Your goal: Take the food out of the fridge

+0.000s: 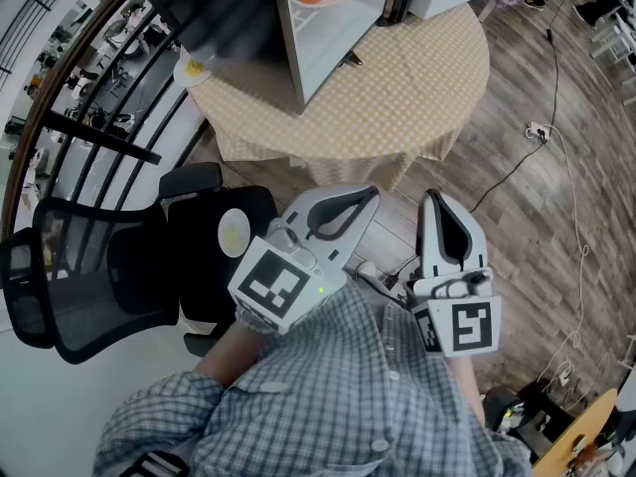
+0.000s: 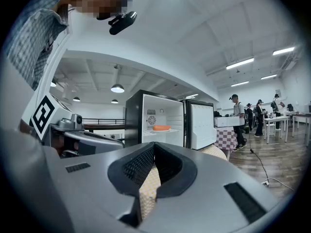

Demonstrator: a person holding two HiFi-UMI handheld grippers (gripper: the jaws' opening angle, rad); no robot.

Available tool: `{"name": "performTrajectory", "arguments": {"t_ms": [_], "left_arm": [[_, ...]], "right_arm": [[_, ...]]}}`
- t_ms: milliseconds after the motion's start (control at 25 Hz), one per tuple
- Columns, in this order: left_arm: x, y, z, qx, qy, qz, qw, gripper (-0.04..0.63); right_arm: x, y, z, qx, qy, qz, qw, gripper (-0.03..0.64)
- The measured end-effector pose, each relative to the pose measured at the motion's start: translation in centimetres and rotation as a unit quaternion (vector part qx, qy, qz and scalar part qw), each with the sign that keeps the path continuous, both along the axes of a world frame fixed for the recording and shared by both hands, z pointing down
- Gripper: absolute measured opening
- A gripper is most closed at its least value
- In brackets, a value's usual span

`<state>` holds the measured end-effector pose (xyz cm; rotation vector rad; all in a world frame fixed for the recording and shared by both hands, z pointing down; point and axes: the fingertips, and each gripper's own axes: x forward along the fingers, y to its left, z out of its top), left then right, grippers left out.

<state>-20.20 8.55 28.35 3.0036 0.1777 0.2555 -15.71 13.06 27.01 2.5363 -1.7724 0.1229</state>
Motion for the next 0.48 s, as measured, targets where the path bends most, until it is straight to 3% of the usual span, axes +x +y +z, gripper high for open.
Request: {"name": "performTrajectory", "arguments": {"t_ms": [480], "left_arm": [[0.3,1.5,-0.2,-0.003,0.000,0.000,1.0000,0.005]], "right_arm": [[0.6,1.7,0.1,0.008,-0.011,0.009,1.000,0.011]]}}
